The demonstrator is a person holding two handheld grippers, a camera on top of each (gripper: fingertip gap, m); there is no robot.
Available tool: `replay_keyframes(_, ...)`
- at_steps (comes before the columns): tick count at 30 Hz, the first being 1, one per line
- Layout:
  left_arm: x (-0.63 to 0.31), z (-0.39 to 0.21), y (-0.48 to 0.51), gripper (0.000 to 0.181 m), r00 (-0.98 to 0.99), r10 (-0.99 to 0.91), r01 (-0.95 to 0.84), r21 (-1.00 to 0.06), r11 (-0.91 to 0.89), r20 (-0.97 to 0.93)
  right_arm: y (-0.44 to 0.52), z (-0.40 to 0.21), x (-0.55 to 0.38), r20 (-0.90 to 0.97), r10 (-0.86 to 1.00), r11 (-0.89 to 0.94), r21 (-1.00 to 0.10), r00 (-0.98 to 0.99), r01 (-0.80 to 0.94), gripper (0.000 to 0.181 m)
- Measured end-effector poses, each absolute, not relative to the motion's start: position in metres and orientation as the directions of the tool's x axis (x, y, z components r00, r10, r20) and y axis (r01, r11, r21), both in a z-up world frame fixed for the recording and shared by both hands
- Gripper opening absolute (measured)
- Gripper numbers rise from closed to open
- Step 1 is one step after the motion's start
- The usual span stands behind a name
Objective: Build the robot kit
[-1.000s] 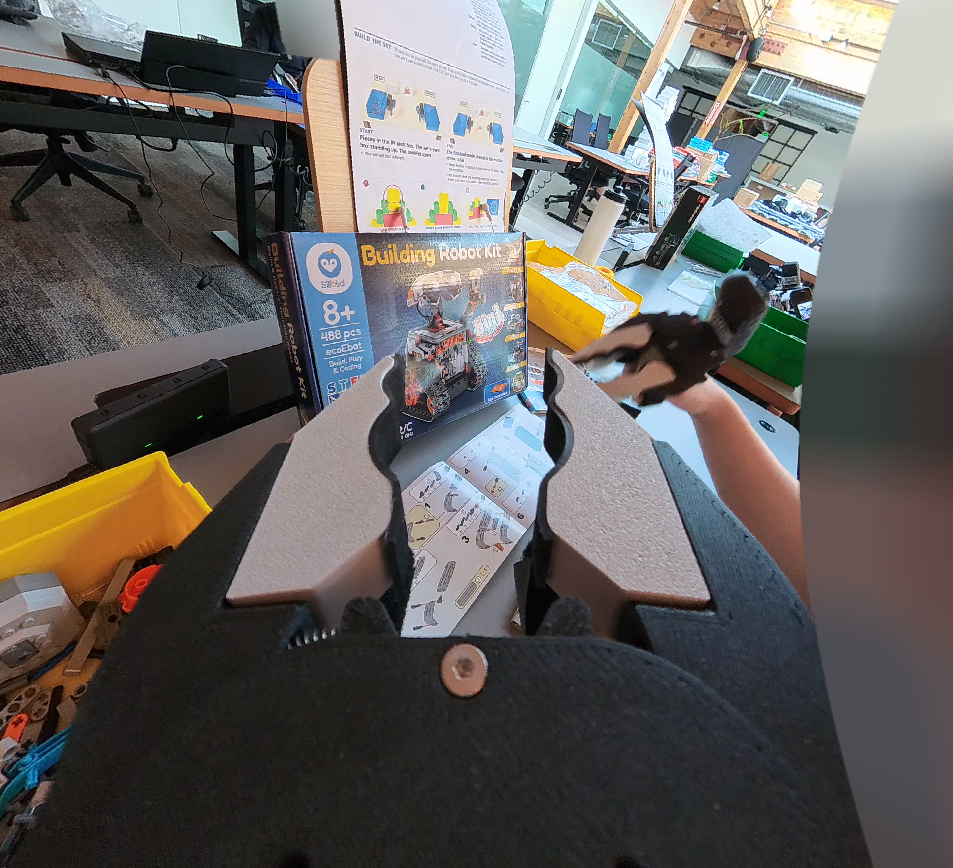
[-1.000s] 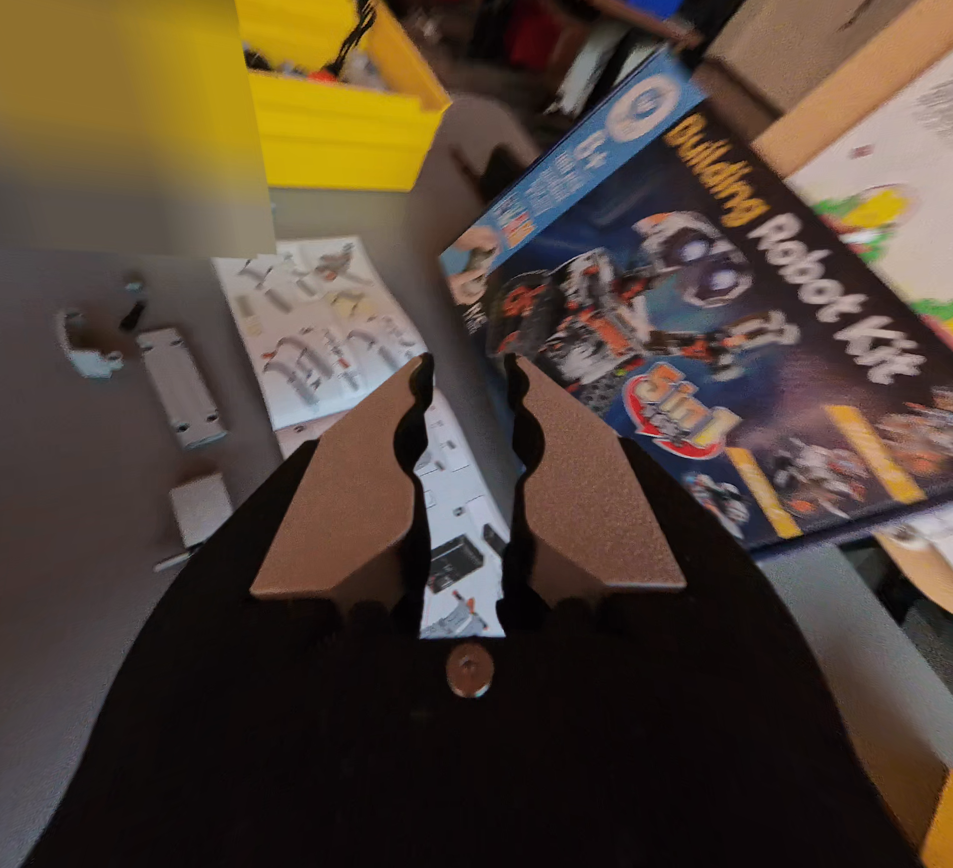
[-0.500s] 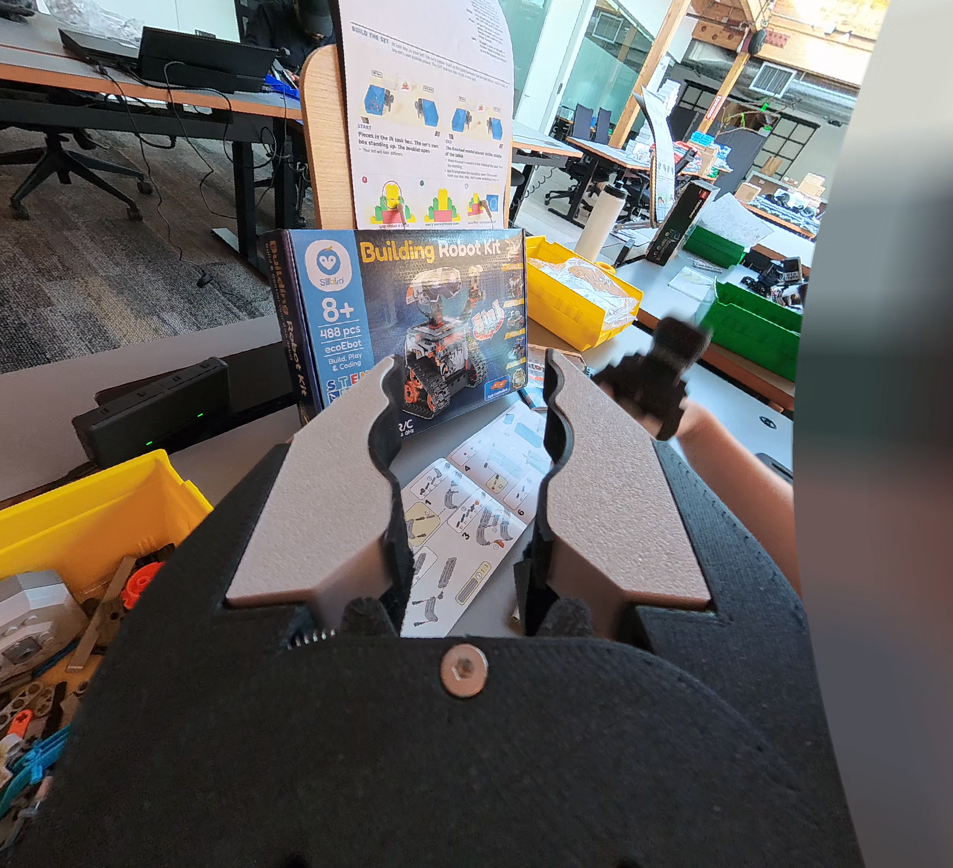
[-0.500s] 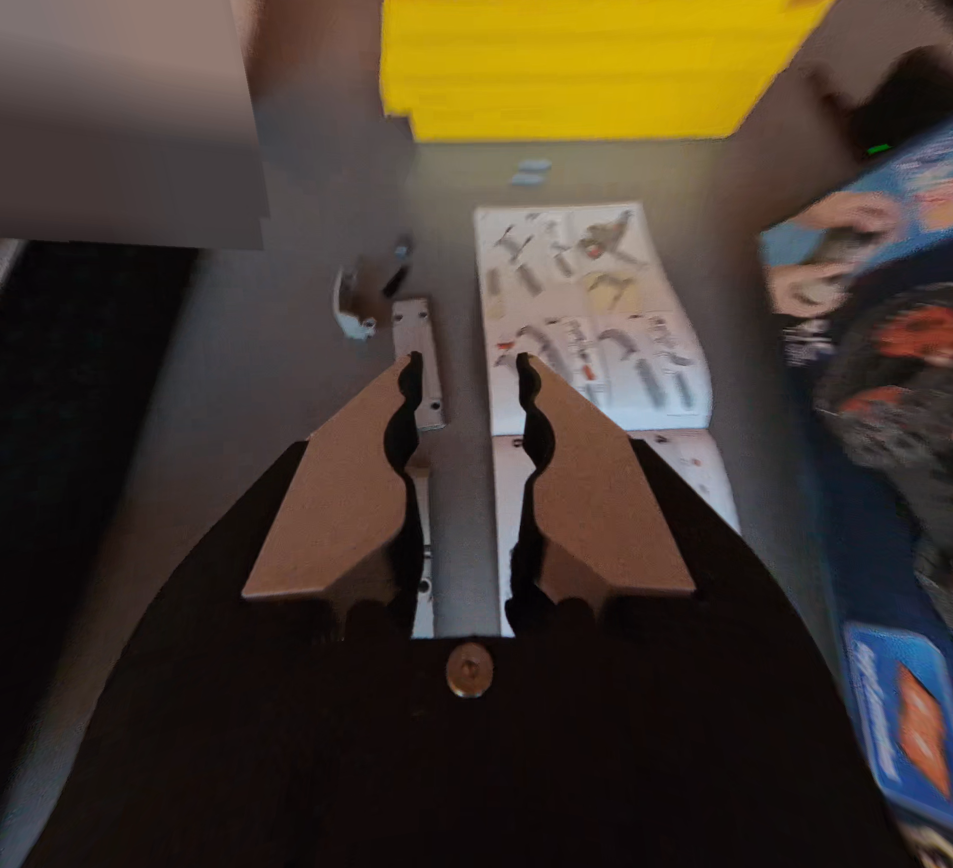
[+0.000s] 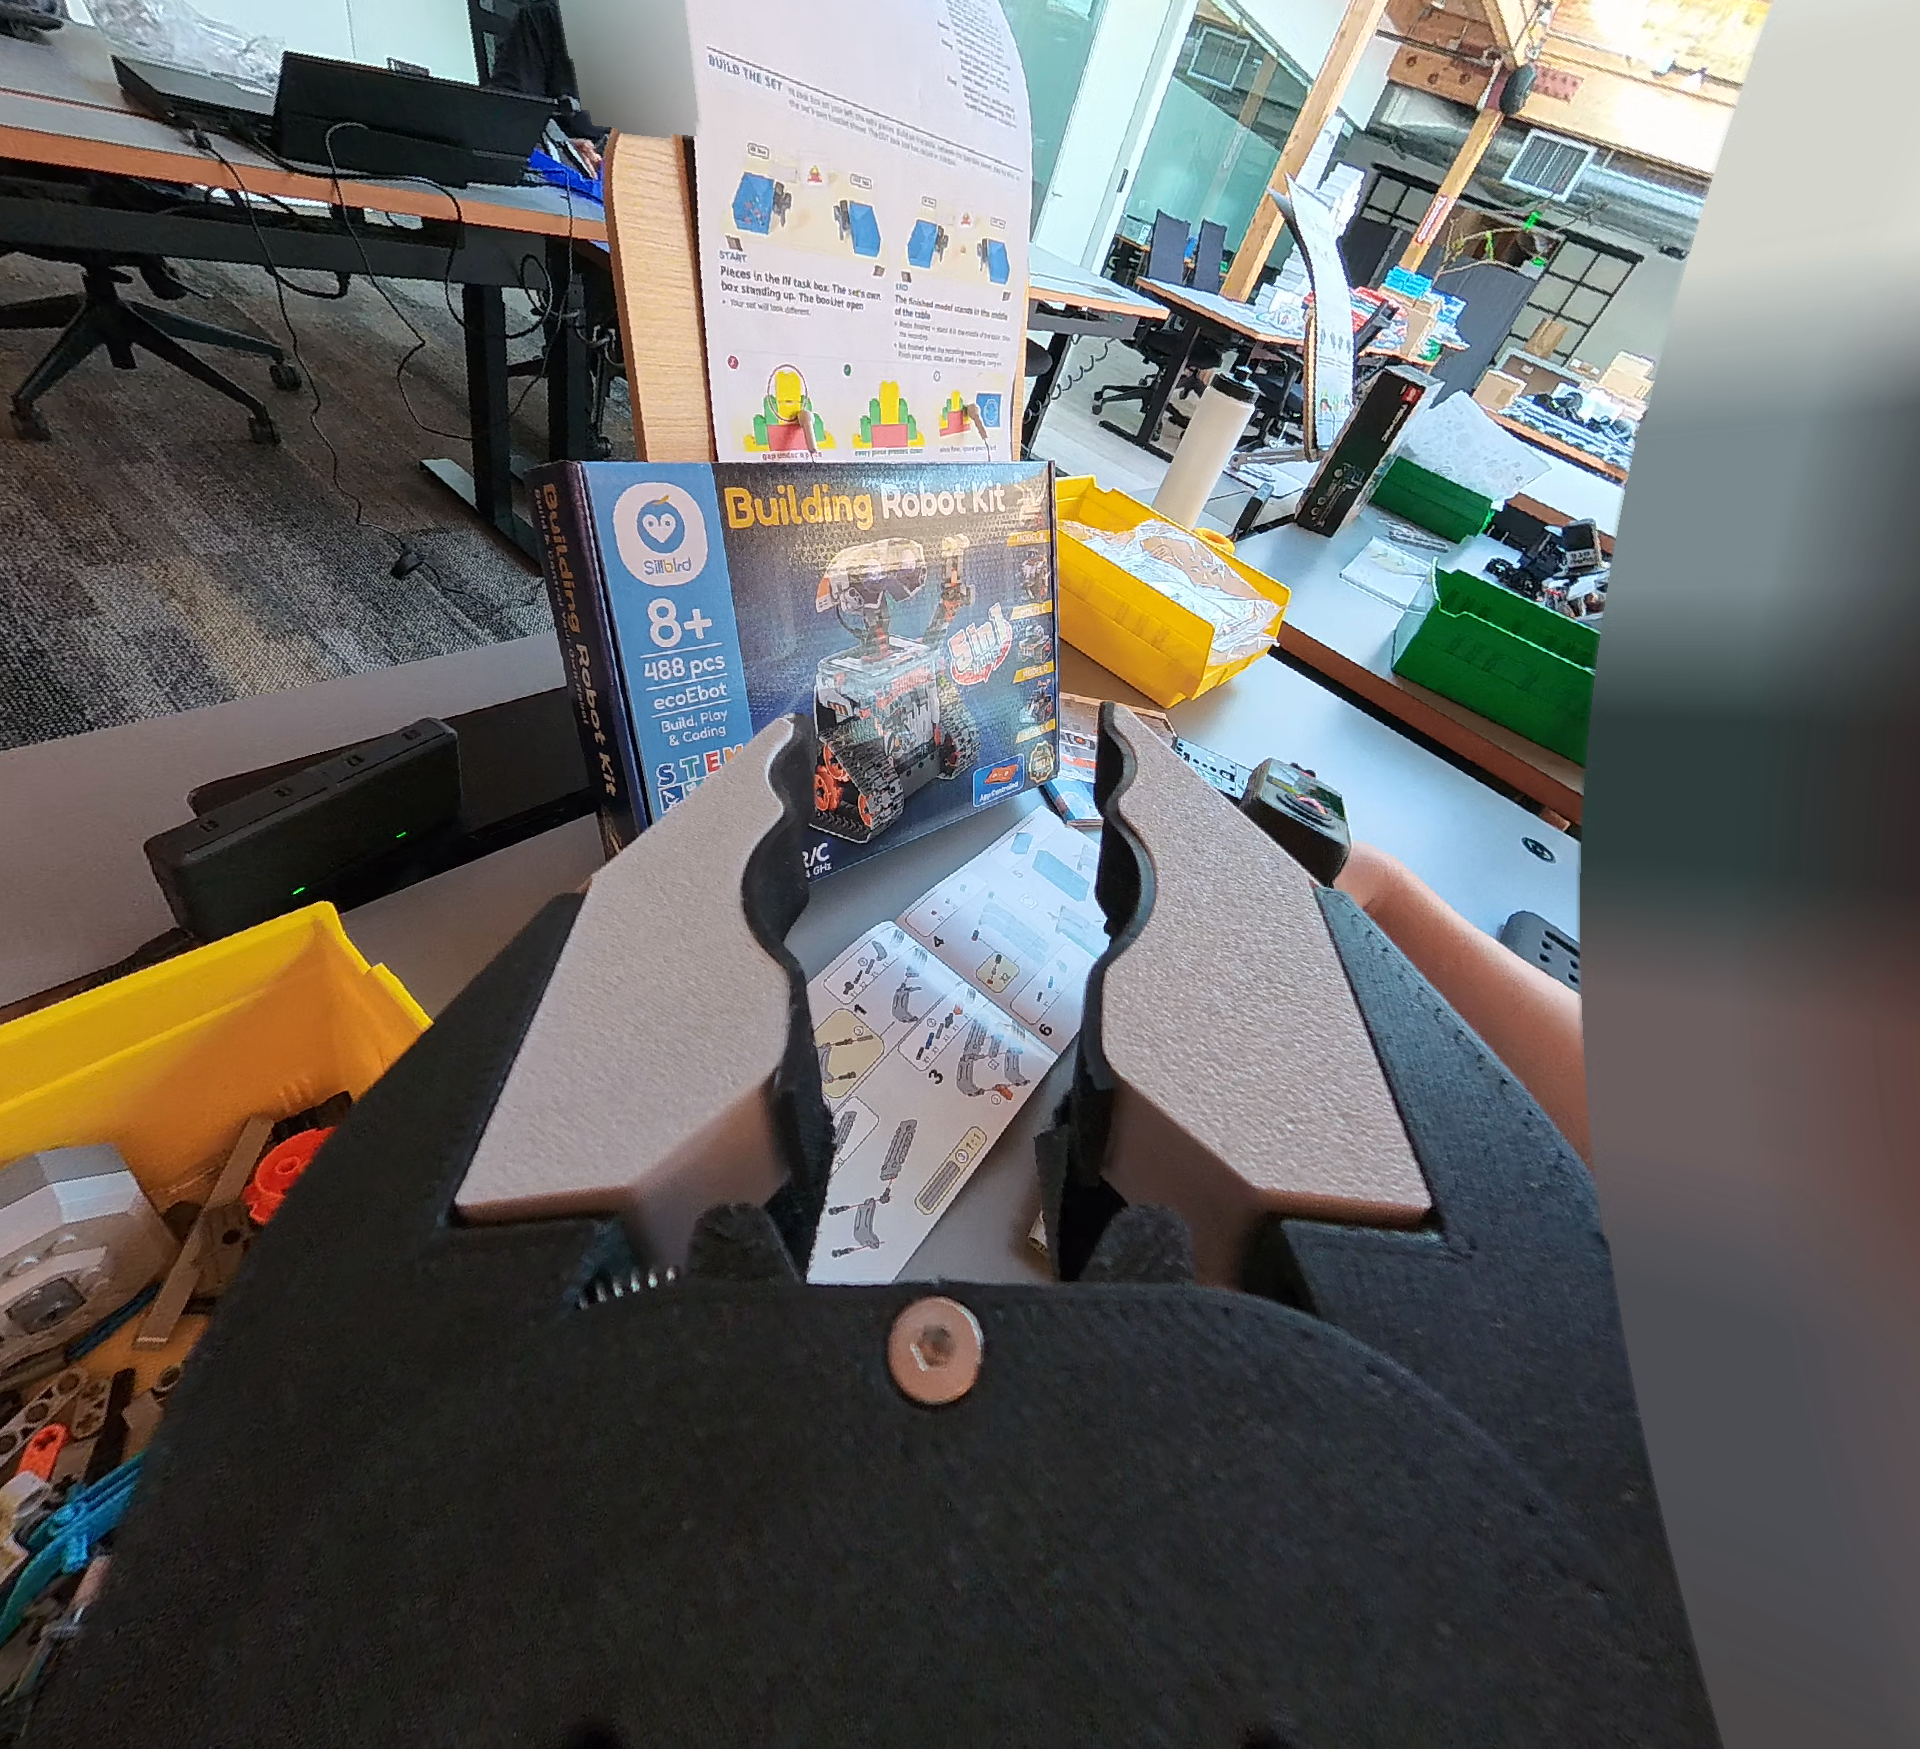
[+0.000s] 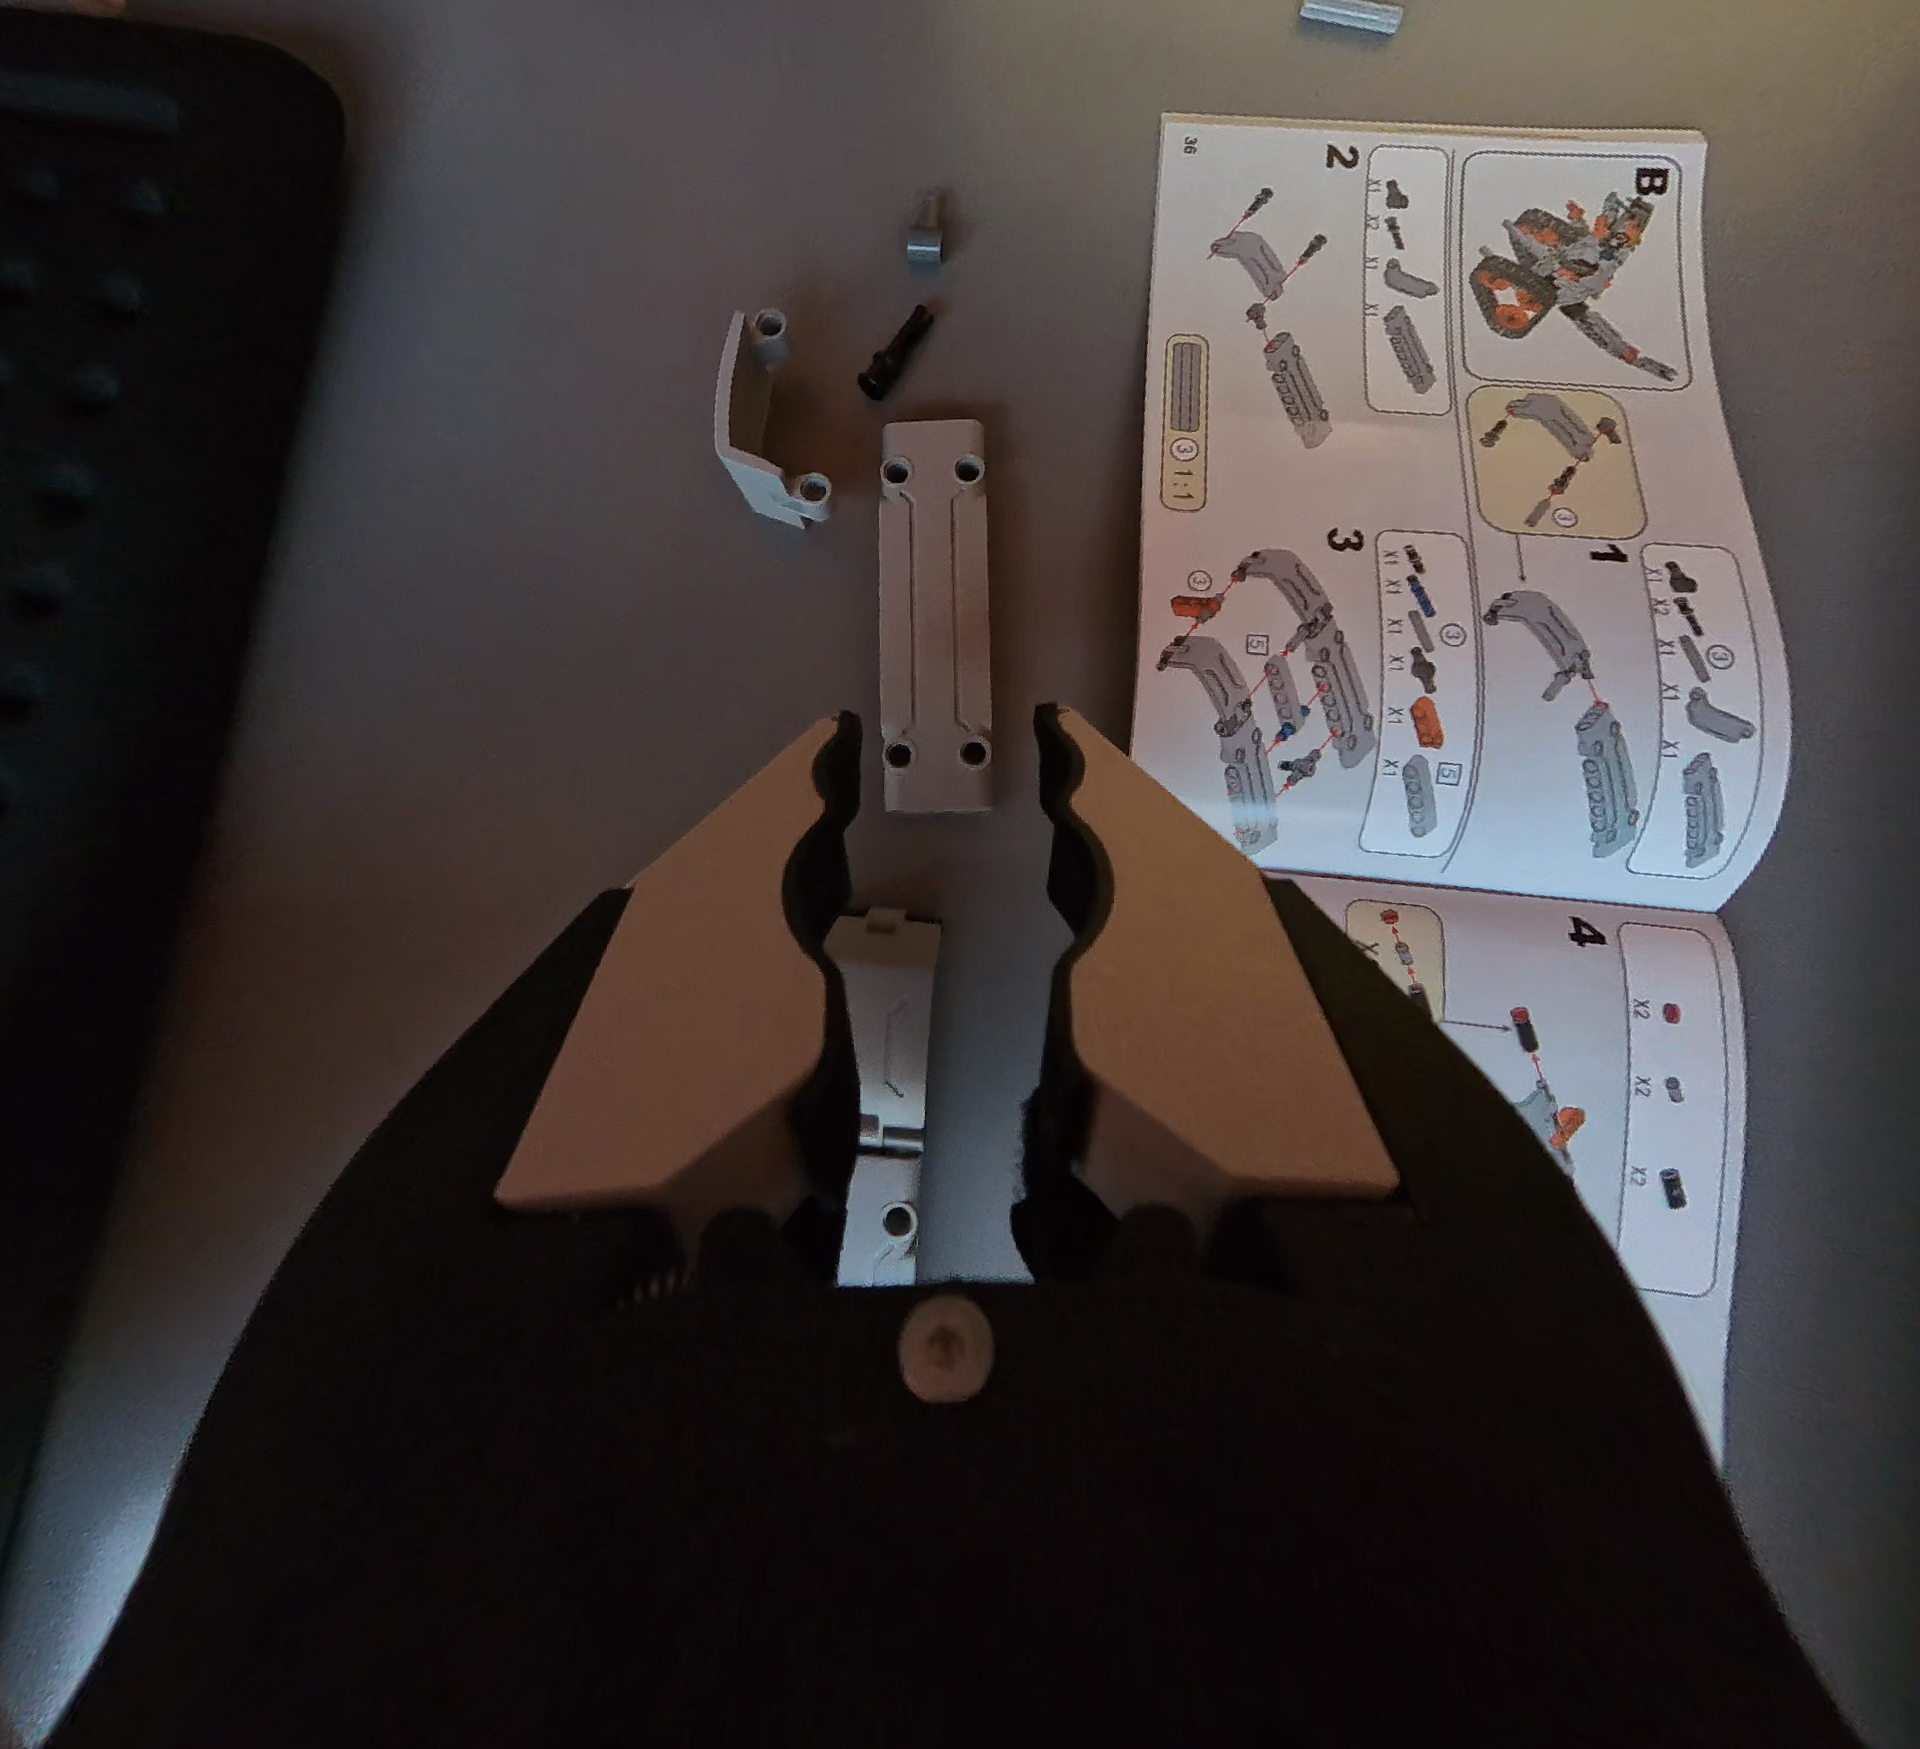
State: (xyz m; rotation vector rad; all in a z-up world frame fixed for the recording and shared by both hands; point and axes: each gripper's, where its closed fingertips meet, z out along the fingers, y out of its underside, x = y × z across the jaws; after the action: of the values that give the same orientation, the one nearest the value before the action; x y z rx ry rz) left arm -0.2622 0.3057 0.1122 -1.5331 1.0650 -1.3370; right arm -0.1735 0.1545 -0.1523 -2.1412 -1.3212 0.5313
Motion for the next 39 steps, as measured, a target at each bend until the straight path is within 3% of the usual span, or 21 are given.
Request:
replay_keyframes(9, -0.258, 0.106, 0.304, 0.053, 0.076, -0.952, -0.108, -0.947, -0.302, 0.295, 0.146, -0.175, -0.172, -0.094, 0.901, -0.397, -0.573, 0.423, 0.717, 0.035)
replay_keyframes(13, -0.257, 0.106, 0.305, 0.053, 0.077, -0.951, -0.106, -0.946, -0.307, 0.3, 0.148, -0.177, -0.169, -0.072, 0.903, -0.386, -0.565, 0.423, 0.729, 0.023)
replay_keyframes(18, -0.257, 0.105, 0.304, 0.053, 0.074, -0.951, -0.111, -0.946, -0.306, 0.299, 0.147, -0.176, -0.166, -0.097, 0.892, -0.414, -0.564, 0.441, 0.714, 0.022)
replay_keyframes(25, -0.257, 0.105, 0.305, 0.053, 0.074, -0.951, -0.11, -0.945, -0.307, 0.3, 0.145, -0.156, -0.167, -0.236, 0.852, -0.498, -0.641, 0.468, 0.584, 0.022)
replay_keyframes(32, -0.256, 0.105, 0.304, 0.053, 0.074, -0.952, -0.115, -0.945, -0.305, 0.298, 0.142, -0.161, -0.165, -0.381, 0.779, -0.62, -0.589, 0.499, 0.518, 0.022)
replay_keyframes(39, -0.257, 0.105, 0.304, 0.053, 0.074, -0.952, -0.116, -0.946, -0.304, 0.297, 0.148, -0.146, -0.165, -0.496, 0.724, -0.68, -0.631, 0.479, 0.375, 0.022)
